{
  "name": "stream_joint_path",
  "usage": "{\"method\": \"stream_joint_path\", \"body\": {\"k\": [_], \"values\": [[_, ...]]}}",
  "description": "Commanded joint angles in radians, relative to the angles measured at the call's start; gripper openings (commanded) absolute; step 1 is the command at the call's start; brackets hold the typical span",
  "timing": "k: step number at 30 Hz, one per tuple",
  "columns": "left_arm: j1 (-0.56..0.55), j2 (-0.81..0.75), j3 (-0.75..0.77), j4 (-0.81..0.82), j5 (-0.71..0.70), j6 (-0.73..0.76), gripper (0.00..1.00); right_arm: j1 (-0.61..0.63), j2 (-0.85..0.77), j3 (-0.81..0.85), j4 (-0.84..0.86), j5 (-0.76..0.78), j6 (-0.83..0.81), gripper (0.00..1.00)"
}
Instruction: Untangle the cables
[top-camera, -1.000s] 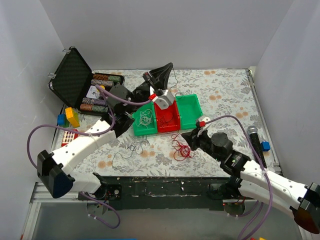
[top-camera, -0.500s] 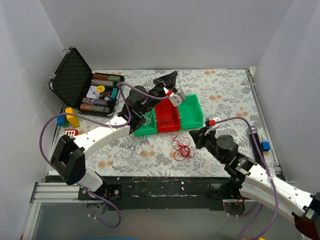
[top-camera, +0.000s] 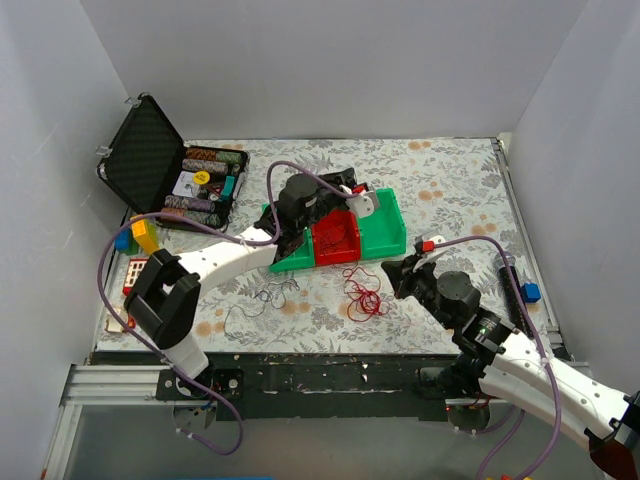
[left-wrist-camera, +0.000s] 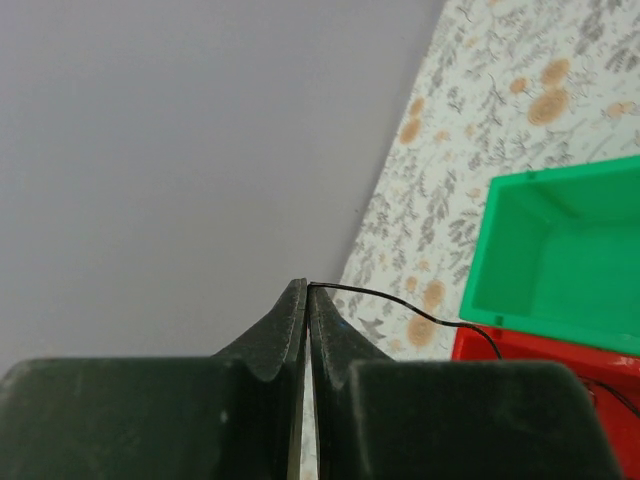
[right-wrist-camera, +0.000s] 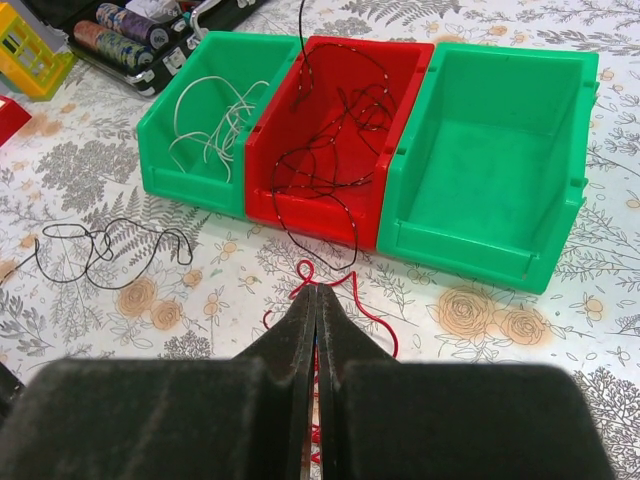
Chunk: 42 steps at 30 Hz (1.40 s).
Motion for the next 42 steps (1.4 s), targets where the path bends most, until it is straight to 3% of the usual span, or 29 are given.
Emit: {"method": "stream_joint_path", "body": {"k": [1, 10, 12, 14, 23, 31, 37, 40, 42], "values": [[0.003, 0.042, 0.048, -0.098, -0.018, -0.071, 0.00, -0.006, 0.000, 0.019, 0.026, 0.018, 0.012, 0.01], [0.009, 0.173, 0.083, -0.043, -0.101, -0.199, 0.01, -0.009, 0.006, 0.037, 0.027, 0.011, 0.007, 0.01], [0.018, 0.194, 0.088, -0.055, -0.099, -0.215, 0.10, -0.009, 0.008, 0.043, 0.023, 0.013, 0.002, 0.01], [0.032, 0.214, 0.102, -0.092, -0.096, -0.231, 0.12, -0.010, 0.008, 0.046, 0.019, 0.014, 0.001, 0.01], [0.052, 0.253, 0.142, -0.241, -0.148, -0.281, 0.11, -0.012, 0.018, 0.043, 0.028, 0.013, 0.001, 0.01], [0.050, 0.233, 0.100, -0.368, -0.107, -0.295, 0.10, -0.015, 0.025, 0.050, 0.028, 0.016, -0.004, 0.01], [0.049, 0.257, 0.139, -0.382, -0.162, -0.309, 0.11, -0.013, 0.023, 0.054, 0.020, 0.014, -0.002, 0.01], [0.050, 0.227, 0.149, -0.376, -0.176, -0.344, 0.19, -0.015, 0.029, 0.059, 0.019, 0.002, -0.007, 0.01], [0.053, 0.195, 0.177, -0.388, -0.176, -0.364, 0.32, -0.015, 0.044, 0.063, 0.028, -0.013, -0.013, 0.01]]}}
